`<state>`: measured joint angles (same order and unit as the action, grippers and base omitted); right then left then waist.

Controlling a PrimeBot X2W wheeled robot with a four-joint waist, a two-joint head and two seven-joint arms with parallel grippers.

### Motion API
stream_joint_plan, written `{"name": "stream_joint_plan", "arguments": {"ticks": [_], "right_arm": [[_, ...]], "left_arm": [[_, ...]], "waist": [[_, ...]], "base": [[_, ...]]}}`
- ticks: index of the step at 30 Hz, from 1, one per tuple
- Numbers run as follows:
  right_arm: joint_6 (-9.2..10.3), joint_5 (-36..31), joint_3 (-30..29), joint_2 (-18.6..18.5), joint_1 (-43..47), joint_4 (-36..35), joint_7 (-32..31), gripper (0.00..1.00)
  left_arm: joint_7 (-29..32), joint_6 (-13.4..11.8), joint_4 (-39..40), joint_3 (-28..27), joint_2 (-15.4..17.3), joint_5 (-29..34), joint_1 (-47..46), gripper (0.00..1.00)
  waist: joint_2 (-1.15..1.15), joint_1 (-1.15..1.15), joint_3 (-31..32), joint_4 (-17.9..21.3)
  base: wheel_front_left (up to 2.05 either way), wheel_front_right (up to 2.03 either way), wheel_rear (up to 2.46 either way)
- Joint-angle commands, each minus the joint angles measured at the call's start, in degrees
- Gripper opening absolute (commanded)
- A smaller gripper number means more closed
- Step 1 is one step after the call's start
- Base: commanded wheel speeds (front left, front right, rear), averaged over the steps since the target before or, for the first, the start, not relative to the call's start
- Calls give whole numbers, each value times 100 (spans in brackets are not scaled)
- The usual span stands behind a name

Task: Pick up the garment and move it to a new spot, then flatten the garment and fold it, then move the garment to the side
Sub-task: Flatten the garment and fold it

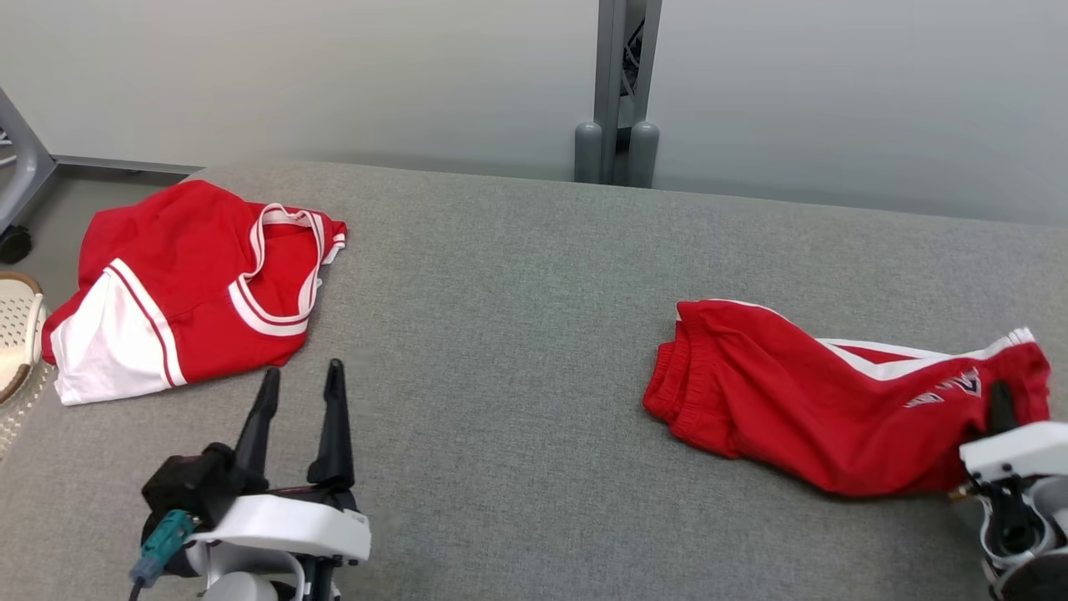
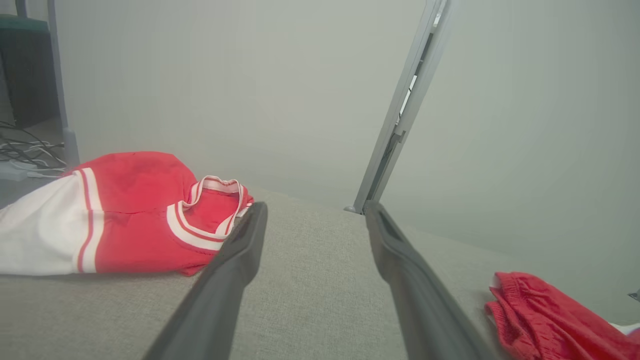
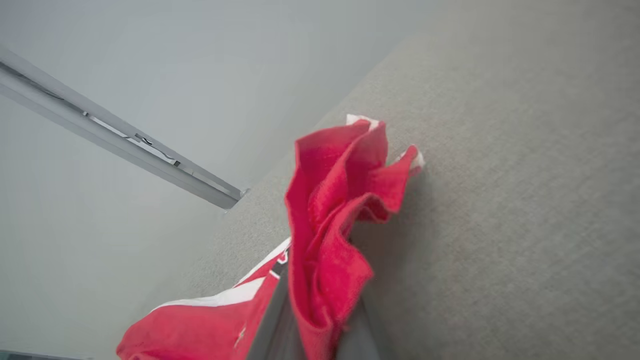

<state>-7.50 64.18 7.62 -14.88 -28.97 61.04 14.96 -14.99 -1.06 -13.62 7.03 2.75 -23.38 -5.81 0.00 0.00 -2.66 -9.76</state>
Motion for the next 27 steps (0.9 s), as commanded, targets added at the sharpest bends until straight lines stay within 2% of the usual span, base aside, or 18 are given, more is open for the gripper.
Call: {"name": "stream_joint_plan", "arguments": {"ticks": [1, 8, 14, 21, 27], "right_arm": [[2, -24, 24, 37, 48, -194, 30, 0], [2, -384, 214, 151, 227, -1124, -105, 0], [1, -771, 189, 435, 374, -1669, -467, 0], [1, -1398, -33, 869, 508, -1950, -958, 0], [1, -1847, -281, 1097, 709, -2093, -1420, 0]], "left_arm": [[-25, 18, 36, -85, 26, -20, 74, 100], [-25, 54, 59, -339, 27, -1, 162, 100], [-25, 74, 58, -335, 27, -45, 165, 100], [-25, 53, 44, -364, 25, -70, 98, 100], [-25, 38, 15, -331, 25, -135, 113, 100]], "waist": [[0, 0, 19, -27], [0, 0, 54, -196], [0, 0, 12, -390], [0, 0, -68, -650], [0, 0, -143, -844]], "base": [[0, 0, 0], [0, 0, 0], [0, 0, 0], [0, 0, 0], [0, 0, 0]]}}
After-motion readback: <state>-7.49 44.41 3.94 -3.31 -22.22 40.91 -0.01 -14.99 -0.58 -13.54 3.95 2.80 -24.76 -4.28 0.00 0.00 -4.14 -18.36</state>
